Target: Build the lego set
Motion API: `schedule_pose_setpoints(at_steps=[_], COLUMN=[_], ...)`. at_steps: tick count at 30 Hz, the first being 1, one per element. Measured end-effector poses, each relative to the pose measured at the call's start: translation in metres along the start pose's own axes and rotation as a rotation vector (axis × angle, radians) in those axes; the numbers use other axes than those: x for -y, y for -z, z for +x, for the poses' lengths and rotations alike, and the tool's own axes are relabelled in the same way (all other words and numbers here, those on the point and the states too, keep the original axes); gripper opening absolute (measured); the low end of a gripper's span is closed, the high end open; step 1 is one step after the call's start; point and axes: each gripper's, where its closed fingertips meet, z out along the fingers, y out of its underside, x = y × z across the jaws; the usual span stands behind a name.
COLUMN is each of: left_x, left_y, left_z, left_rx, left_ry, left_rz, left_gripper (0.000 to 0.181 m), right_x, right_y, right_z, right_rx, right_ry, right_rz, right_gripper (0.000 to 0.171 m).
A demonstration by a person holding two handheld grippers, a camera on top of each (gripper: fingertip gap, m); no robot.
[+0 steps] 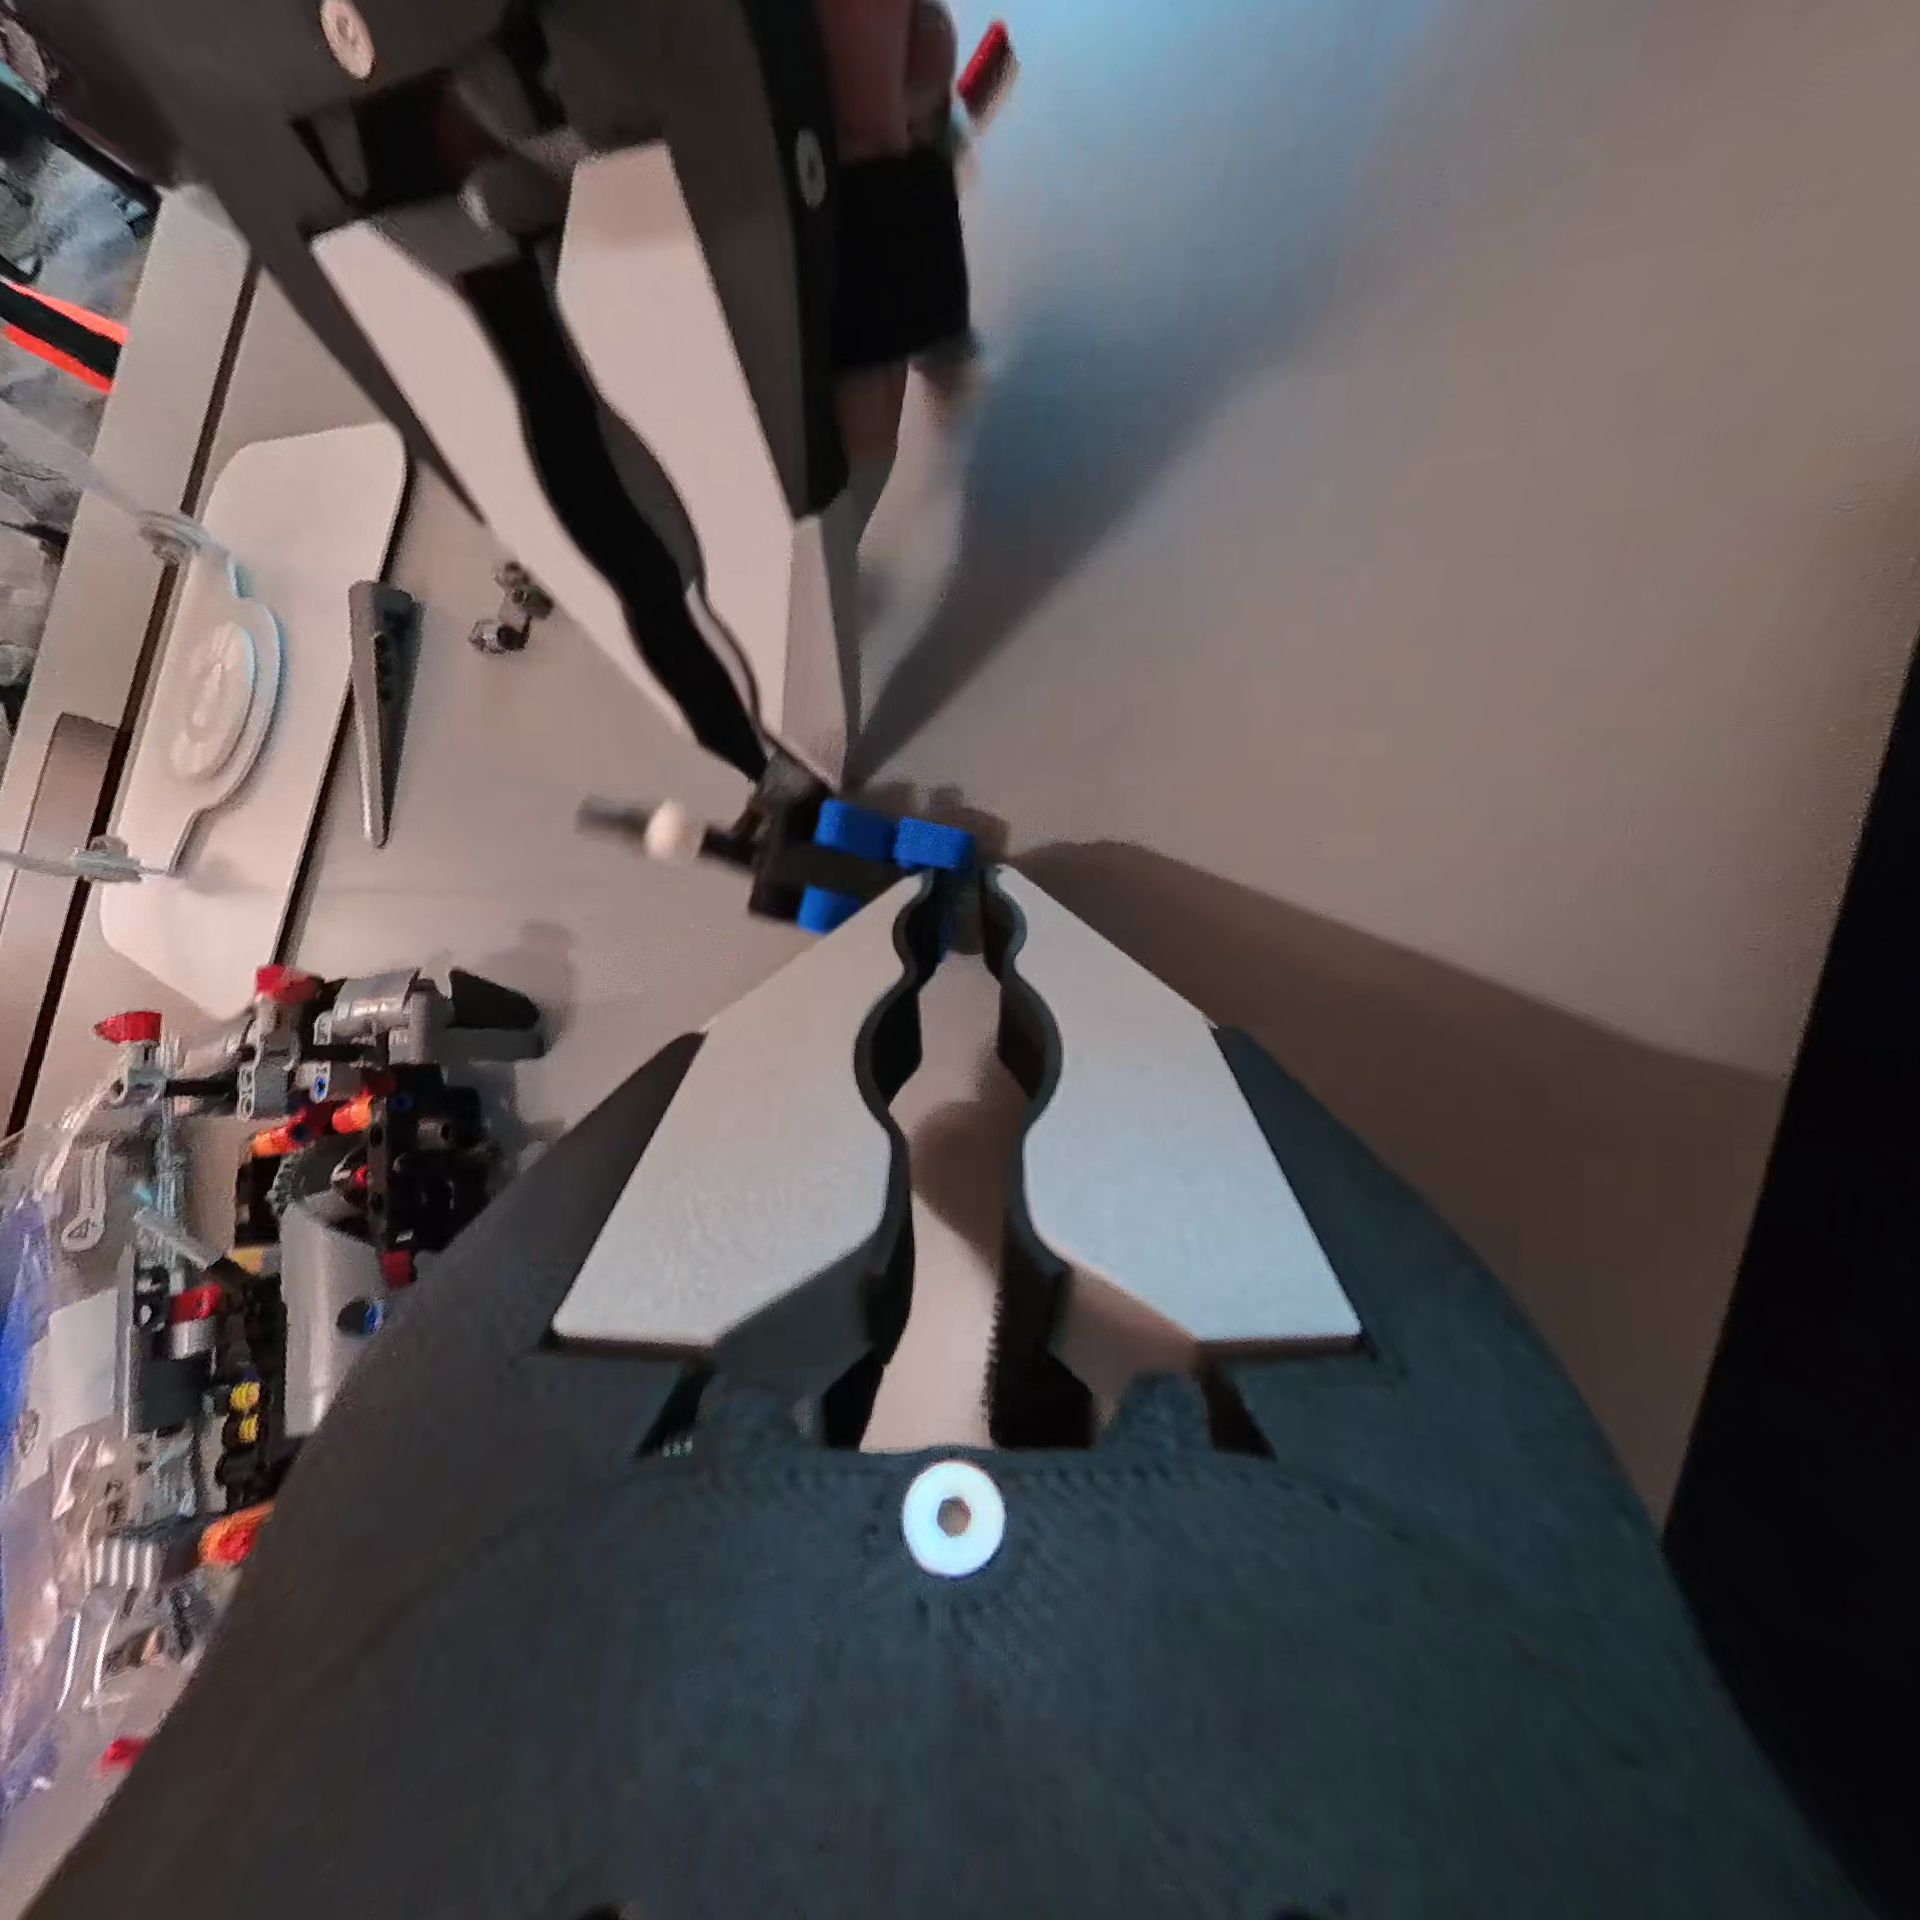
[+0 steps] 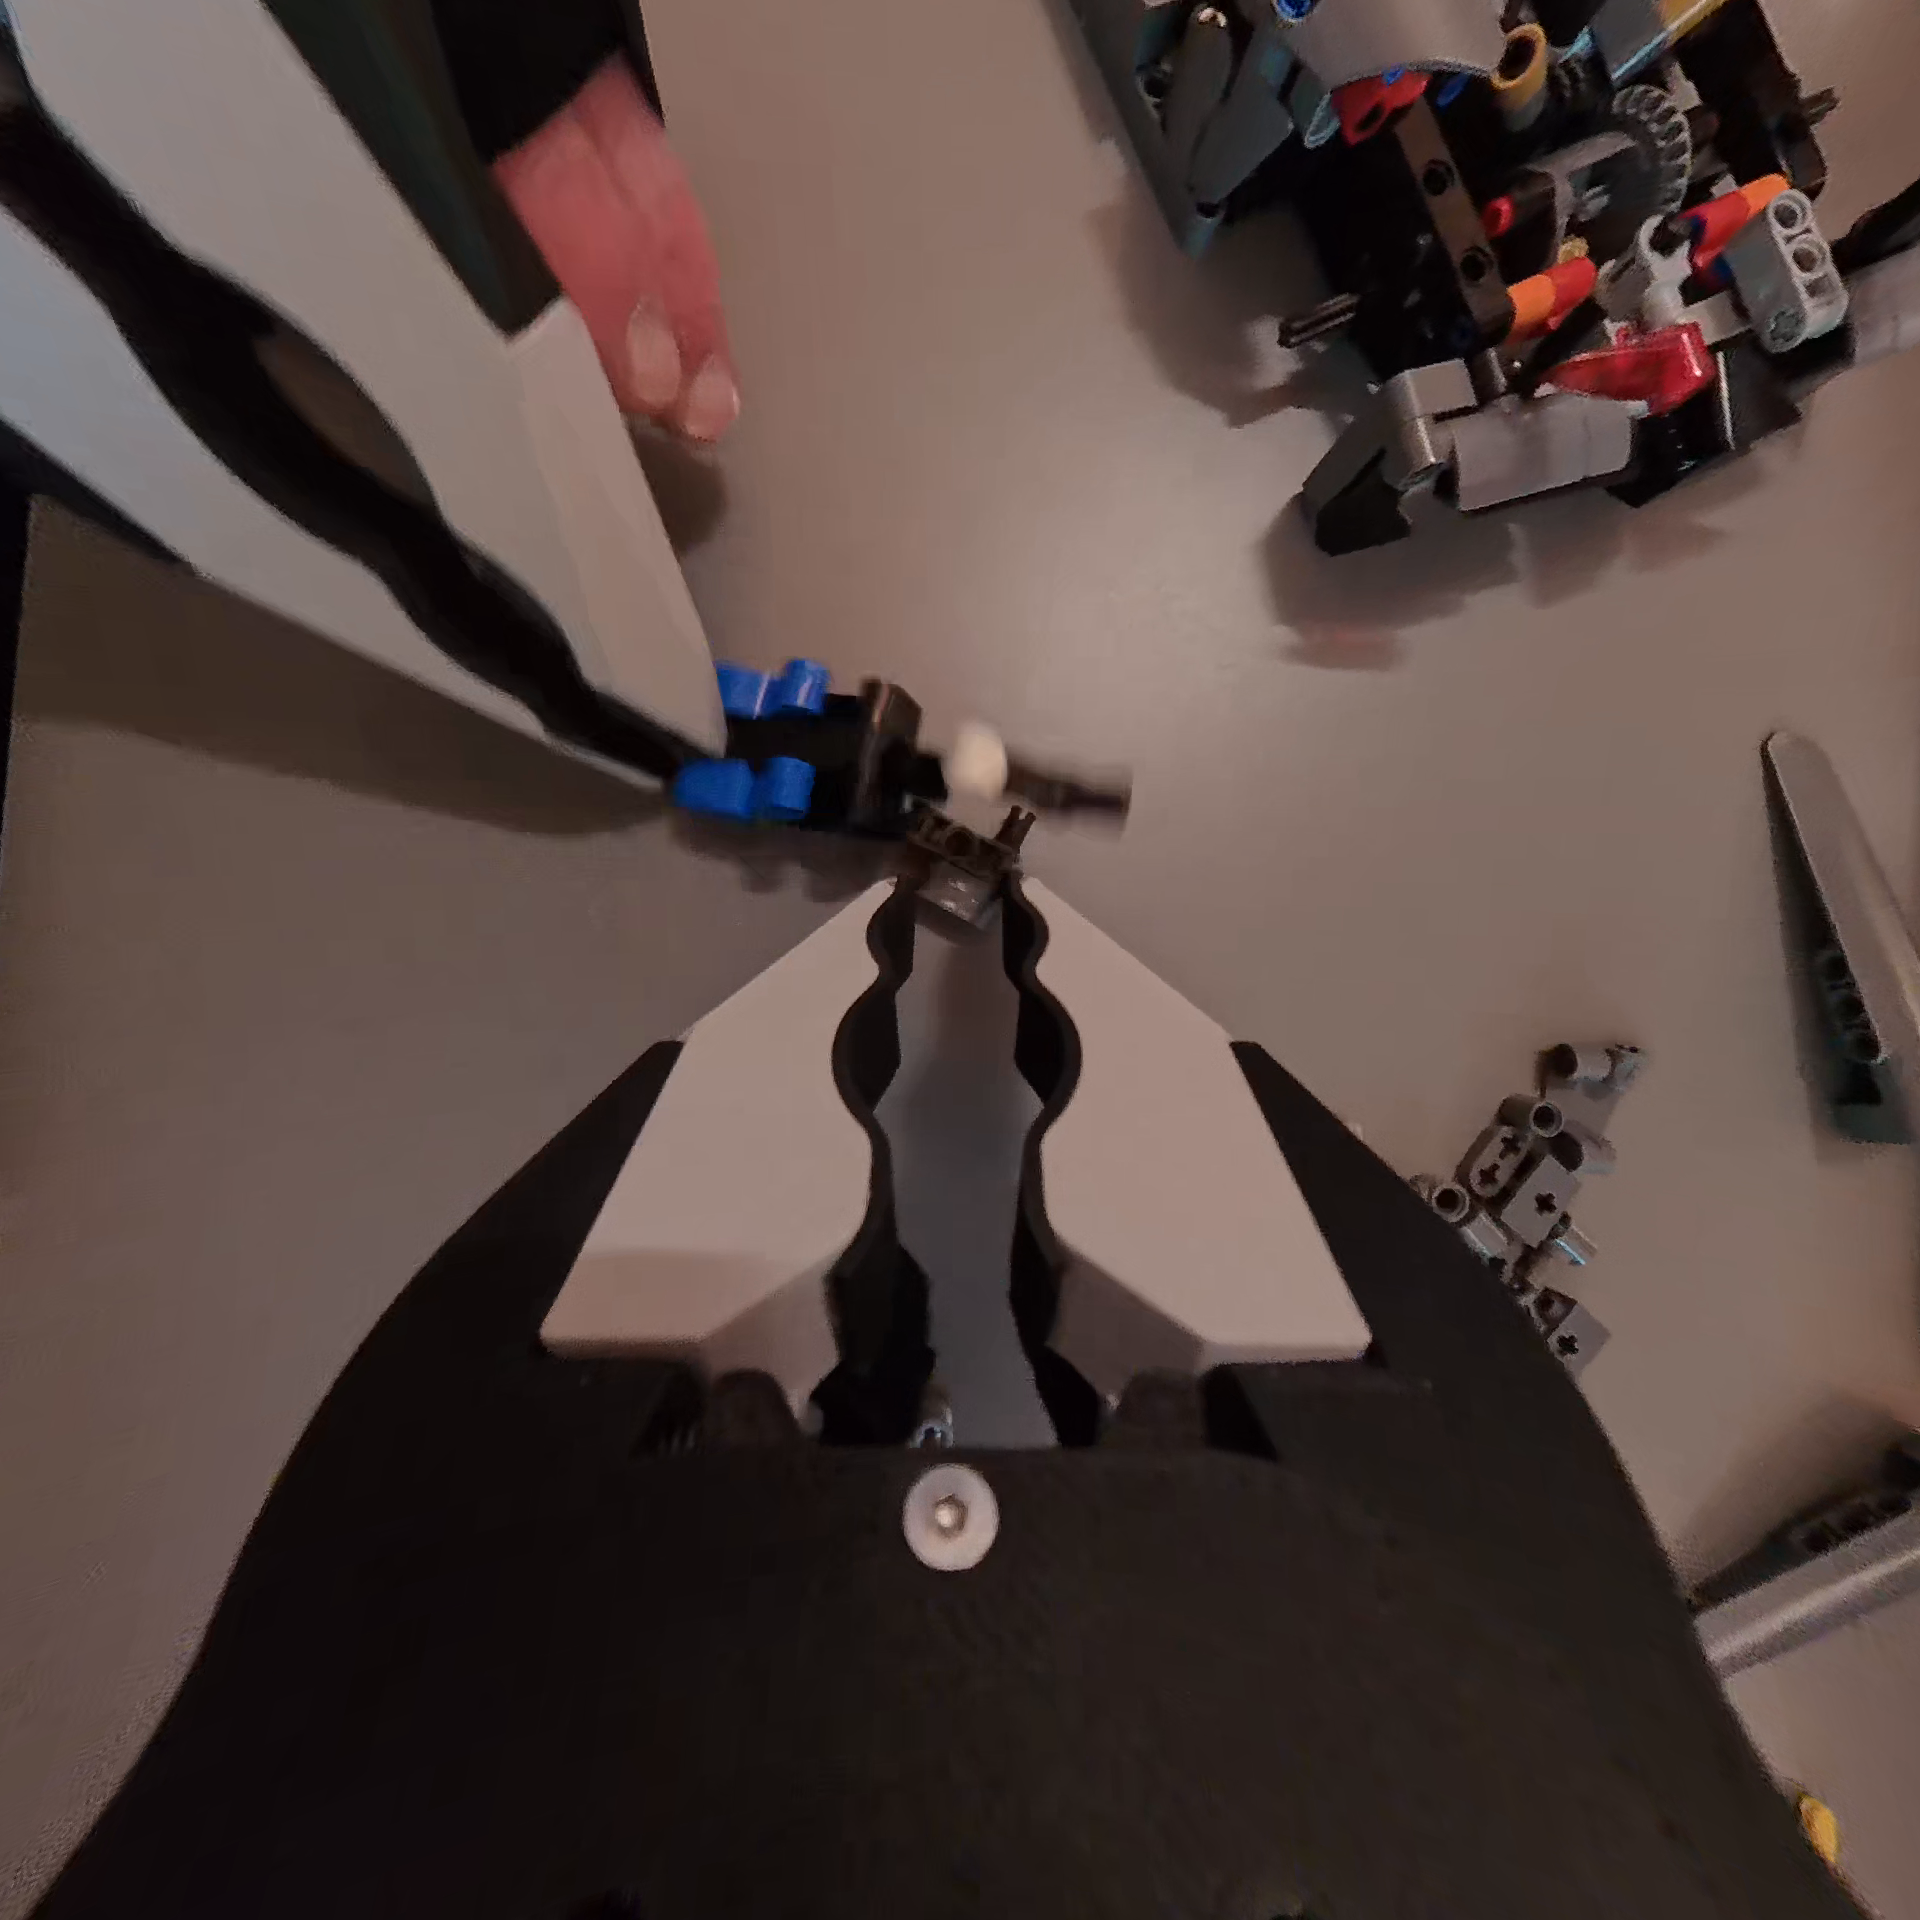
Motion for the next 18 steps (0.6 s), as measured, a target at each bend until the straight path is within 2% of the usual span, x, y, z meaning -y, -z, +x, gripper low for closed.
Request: schedule_pose_setpoints(at_steps=[7, 12, 18], left_x=[-0.012, -0.006, -0.003], left_y=[0.019, 0.026, 0.017], left_z=[-0.010, -0.019, -0.015], left_rx=[-0.014, -0.021, -0.103], left_ry=[0.012, -0.001, -0.202], left_rz=[0.007, 0.062, 0.108], left_gripper=[0.010, 0.021, 0.030], right_x=[-0.003, -0.006, -0.010], right_y=[0.003, 0.010, 0.014], right_z=[-0.004, -0.013, -0.025], right_rx=[0.015, 0.022, 0.030], right_ry=[0.028, 0.027, -0.005], right_rz=[-0.020, -0.041, -0.028], right_gripper=[0.014, 0.014, 0.014])
